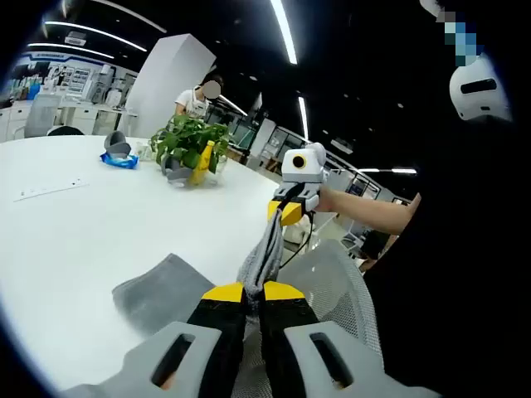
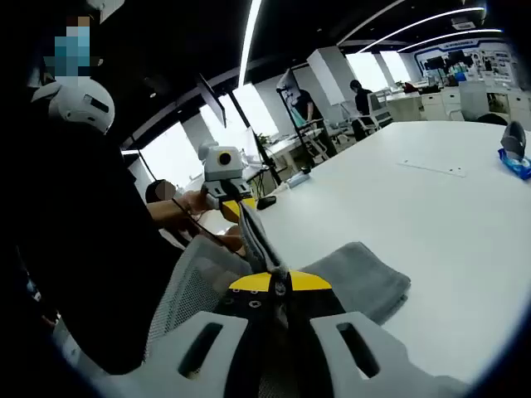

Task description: Fold the towel on the table until its edges align and the towel forms a compact rectangular stack.

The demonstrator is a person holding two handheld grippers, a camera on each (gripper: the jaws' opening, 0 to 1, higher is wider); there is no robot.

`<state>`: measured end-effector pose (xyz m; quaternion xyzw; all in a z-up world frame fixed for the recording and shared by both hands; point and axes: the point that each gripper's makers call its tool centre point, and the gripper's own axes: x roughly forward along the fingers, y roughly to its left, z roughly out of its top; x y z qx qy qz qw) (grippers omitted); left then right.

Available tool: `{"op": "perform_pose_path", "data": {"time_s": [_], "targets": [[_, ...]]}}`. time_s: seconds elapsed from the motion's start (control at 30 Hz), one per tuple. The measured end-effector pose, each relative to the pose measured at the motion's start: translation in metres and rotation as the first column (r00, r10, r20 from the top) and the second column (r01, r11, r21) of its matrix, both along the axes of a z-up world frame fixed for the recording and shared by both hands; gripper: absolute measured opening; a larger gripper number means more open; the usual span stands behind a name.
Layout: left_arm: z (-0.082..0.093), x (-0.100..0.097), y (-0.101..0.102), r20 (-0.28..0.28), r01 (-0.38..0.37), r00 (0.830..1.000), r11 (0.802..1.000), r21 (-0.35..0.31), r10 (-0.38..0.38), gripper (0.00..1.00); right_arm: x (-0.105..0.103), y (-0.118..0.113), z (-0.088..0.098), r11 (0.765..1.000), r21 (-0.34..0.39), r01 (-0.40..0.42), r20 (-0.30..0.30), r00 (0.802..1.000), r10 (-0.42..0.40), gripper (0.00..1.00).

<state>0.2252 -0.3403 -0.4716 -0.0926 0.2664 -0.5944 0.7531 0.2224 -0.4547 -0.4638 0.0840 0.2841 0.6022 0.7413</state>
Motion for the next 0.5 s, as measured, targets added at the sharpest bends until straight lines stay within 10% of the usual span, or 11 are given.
{"op": "perform_pose_path", "data": {"time_s": [0.37, 0.5], "targets": [[-0.014, 0.017, -0.001, -0.098, -0.018, 0.995, 0.999, -0.030, 0.015, 0.05, 0.015, -0.004, -0.015, 0.999, 0.031, 0.038, -0.119, 0.992, -0.034, 0.02], [-0.016, 0.029, 0.000, -0.220, -0.066, 0.975, 0.990, -0.128, 0.036, 0.06, 0.027, -0.005, -0.016, 0.996, 0.069, 0.063, -0.157, 0.986, -0.051, 0.02]]}}
